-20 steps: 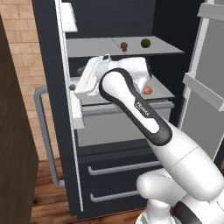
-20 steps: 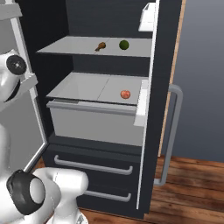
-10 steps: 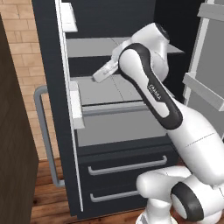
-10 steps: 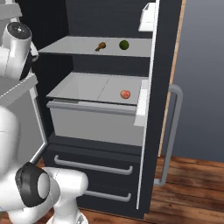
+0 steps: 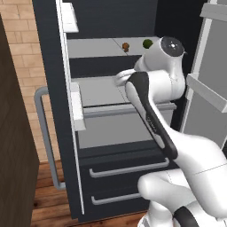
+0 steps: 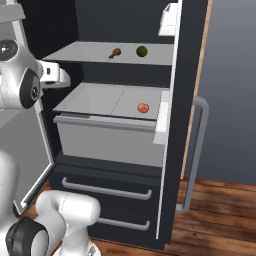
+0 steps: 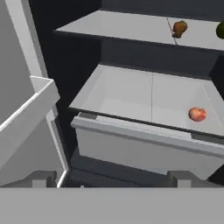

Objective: Open the fridge, remove the peach, lime, and chicken drumstick, and place them on any counter.

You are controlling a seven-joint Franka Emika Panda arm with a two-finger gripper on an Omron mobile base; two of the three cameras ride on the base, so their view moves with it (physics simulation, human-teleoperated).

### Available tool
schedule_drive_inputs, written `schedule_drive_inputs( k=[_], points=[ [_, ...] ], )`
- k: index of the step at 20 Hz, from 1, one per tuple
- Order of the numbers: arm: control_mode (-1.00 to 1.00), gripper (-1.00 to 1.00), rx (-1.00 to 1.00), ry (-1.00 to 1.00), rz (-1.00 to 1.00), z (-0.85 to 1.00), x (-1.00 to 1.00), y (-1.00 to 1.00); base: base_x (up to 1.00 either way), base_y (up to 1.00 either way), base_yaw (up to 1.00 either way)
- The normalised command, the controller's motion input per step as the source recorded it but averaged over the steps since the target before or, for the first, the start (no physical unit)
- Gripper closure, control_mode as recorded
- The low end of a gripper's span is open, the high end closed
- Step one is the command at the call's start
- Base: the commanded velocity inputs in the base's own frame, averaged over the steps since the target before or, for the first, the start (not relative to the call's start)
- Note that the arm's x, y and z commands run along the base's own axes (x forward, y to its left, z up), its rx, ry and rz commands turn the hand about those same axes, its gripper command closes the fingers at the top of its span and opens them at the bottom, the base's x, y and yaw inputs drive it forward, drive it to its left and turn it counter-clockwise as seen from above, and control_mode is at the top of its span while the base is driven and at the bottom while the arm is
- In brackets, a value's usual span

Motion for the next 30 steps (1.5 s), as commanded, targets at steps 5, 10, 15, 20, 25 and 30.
schedule_drive_inputs(
  k=[5,10,15,20,25,30],
  points=[
    [-1.0,-1.0,0.06,0.07,-0.35,0.0,0.06,-0.84,0.0,0.0,0.0],
    [-1.0,-1.0,0.0,0.01,-0.01,0.0,0.05,-0.17,0.0,0.0,0.0],
    [-1.0,-1.0,0.0,0.0,0.02,0.03,-0.3,-0.2,0.0,0.0,0.0],
    [-1.0,-1.0,0.0,0.0,0.0,0.11,-0.4,-0.42,0.0,0.0,0.0],
    [-1.0,-1.0,0.0,0.0,0.01,0.02,-0.04,-0.27,0.0,0.0,0.0],
    [-1.0,-1.0,0.0,0.0,0.0,0.0,-0.16,-0.27,0.0,0.0,0.0]
  ],
)
